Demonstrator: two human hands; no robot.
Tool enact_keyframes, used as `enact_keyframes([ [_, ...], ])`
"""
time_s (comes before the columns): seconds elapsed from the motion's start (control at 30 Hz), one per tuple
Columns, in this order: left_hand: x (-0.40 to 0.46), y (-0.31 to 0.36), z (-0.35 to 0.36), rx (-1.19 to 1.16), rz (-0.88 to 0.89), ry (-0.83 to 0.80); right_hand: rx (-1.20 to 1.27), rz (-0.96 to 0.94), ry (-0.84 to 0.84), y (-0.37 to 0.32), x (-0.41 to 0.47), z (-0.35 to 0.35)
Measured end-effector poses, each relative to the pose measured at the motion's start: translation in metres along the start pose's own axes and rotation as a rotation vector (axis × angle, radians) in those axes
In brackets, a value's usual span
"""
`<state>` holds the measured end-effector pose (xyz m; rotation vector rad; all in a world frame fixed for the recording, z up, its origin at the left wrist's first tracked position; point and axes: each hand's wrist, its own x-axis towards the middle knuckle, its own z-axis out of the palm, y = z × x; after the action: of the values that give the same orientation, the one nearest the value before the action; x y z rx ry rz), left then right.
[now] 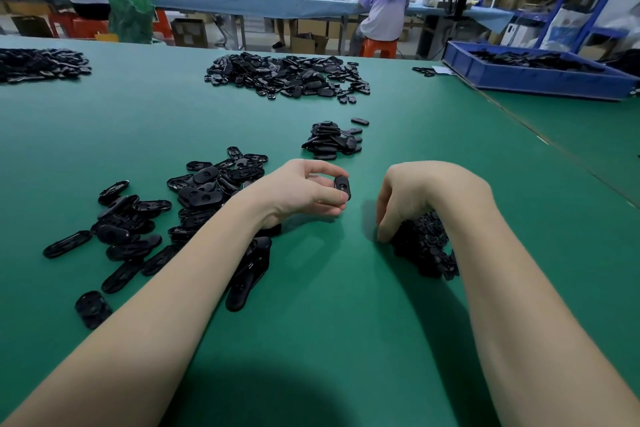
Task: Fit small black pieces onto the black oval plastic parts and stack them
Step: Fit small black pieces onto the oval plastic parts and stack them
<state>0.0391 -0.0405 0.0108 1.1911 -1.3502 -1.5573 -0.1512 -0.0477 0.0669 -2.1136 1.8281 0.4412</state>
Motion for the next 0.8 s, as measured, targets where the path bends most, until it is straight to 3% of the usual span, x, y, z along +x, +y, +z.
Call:
enact_keyframes([
  [0.3,-0.002,0.000,0.002,-0.058,0.020,0.010,0.068,-0.006,0.097,0.002,0.002,0.002],
  [0.53,-0.005,0.002,0.003,0.005,0.117,0.063,0.707,-0.178,0.230,0.015,0.002,-0.001],
  [0.8,-0.003,0.004,0.004,0.003,0.179,0.073,0.823,-0.139,0.263,0.013,0.005,0.003],
])
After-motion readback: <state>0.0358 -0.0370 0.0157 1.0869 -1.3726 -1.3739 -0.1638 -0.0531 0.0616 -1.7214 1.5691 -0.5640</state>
